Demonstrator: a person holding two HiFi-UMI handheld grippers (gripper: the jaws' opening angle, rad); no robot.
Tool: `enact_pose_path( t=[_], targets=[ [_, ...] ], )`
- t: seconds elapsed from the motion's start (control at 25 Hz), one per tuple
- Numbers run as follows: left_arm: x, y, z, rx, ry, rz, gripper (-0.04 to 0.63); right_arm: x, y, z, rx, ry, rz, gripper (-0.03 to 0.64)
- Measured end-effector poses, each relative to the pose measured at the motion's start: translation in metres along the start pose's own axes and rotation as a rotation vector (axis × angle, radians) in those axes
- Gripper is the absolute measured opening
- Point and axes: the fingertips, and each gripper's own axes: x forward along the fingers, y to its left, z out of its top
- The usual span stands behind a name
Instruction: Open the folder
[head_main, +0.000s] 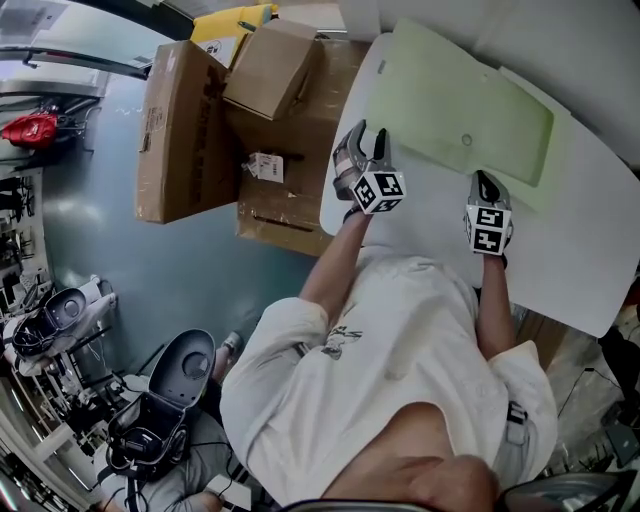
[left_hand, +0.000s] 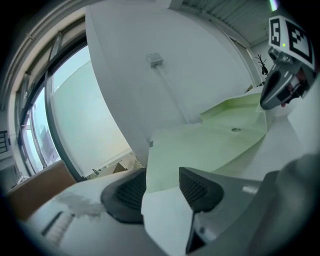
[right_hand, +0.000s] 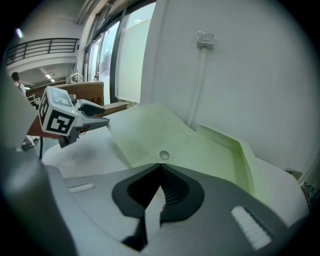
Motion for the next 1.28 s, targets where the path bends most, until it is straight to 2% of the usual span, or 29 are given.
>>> enact_pose_path(
  t=[0.16, 0.48, 0.6, 0.84, 0.96, 1.08, 1.28],
  targets=[
    [0.009, -0.013, -0.001, 0.002, 0.017, -0.054, 0.198, -0.001, 0.000, 0.001, 0.010, -0.003, -0.001, 0.002],
    [0.037, -0.052, -0.015, -0.015, 0.126, -0.258, 0.198, 0.000, 0.002, -0.002, 0.031, -0.004, -0.006, 0.000],
    [0.042, -0.052, -0.021, -0.023, 0.161, -0.287, 0.198, 0.003, 0.003, 0.004, 0.039, -0.015, -0.005, 0.002],
    [0.045, -0.057, -0.017, 0.008, 0.173, -0.318, 0.187, 0.001, -0.001, 0.007, 0.048, -0.023, -0.012, 0.002],
    [0.044, -0.064, -0.016, 0.025, 0.189, -0.368, 0.137, -0.002, -0.001, 0.007, 0.053, -0.023, -0.012, 0.002],
    [0.043, -0.073, -0.015, 0.026, 0.189, -0.395, 0.050, -0.003, 0.000, 0.006, 0.058, -0.027, -0.010, 0.002],
    [0.044, -0.078, -0.015, 0.030, 0.188, -0.393, 0.003, -0.001, 0.000, 0.004, 0.056, -0.025, -0.011, 0.002]
  ],
)
